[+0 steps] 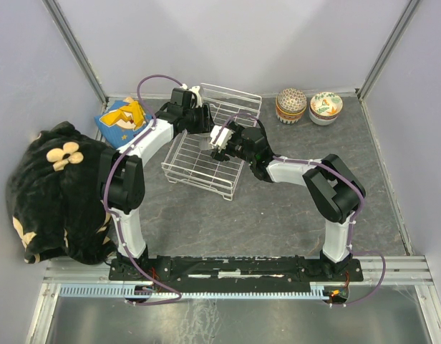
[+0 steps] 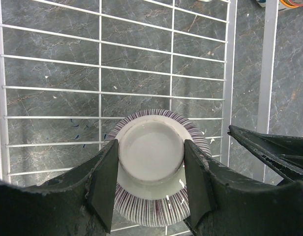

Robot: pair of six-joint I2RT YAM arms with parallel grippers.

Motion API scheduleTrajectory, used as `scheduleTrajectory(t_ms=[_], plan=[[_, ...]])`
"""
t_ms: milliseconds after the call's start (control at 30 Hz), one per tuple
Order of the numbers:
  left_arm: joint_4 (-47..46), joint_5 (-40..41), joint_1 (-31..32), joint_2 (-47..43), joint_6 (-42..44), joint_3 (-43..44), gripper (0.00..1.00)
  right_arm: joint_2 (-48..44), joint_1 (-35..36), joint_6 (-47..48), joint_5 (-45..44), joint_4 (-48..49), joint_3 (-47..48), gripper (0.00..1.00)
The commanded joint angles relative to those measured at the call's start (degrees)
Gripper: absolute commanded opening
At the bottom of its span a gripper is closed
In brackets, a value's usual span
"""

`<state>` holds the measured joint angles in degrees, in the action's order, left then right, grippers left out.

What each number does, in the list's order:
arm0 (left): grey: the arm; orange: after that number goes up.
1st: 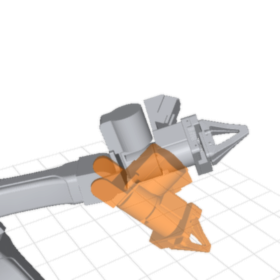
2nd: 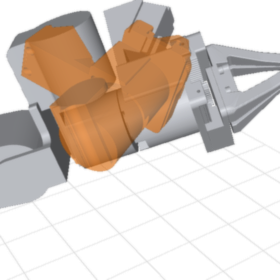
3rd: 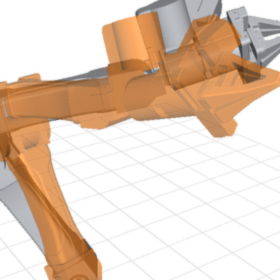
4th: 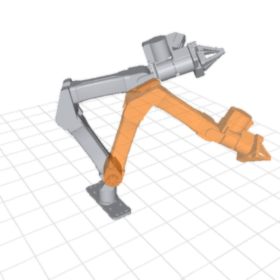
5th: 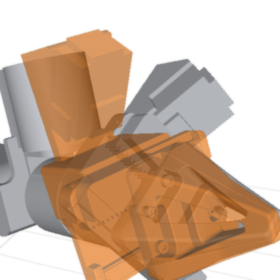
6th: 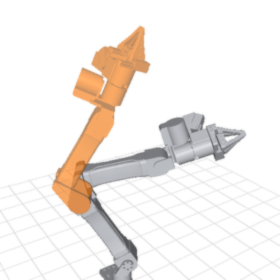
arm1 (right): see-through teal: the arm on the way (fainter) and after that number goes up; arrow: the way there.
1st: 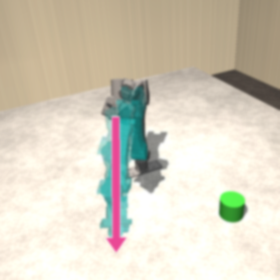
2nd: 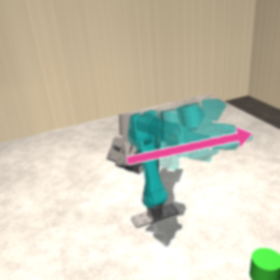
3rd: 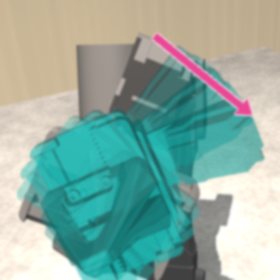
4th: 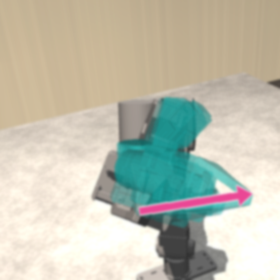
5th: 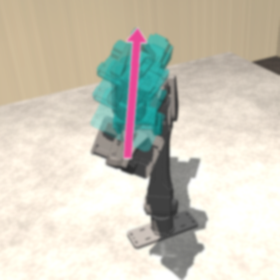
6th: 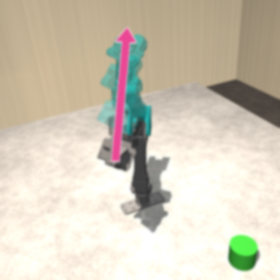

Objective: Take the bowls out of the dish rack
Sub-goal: Pick up the bowl from the dish rack.

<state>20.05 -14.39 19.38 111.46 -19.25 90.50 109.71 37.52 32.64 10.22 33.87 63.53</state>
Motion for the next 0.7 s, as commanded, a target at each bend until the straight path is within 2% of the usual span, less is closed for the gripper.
scheduleTrajectory(t_ms=[0, 667], plan=[[-0.4, -2.7, 0.0, 0.5, -2.2, 2.2, 0.48, 0.2, 0.2, -0.7, 0.0, 5.2, 2.9, 0.99], [-0.5, -2.7, 0.0, 0.9, -2.2, 2.2, 0.59, 0.6, 0.1, -1.0, -0.1, 5.4, 2.8, 0.99]])
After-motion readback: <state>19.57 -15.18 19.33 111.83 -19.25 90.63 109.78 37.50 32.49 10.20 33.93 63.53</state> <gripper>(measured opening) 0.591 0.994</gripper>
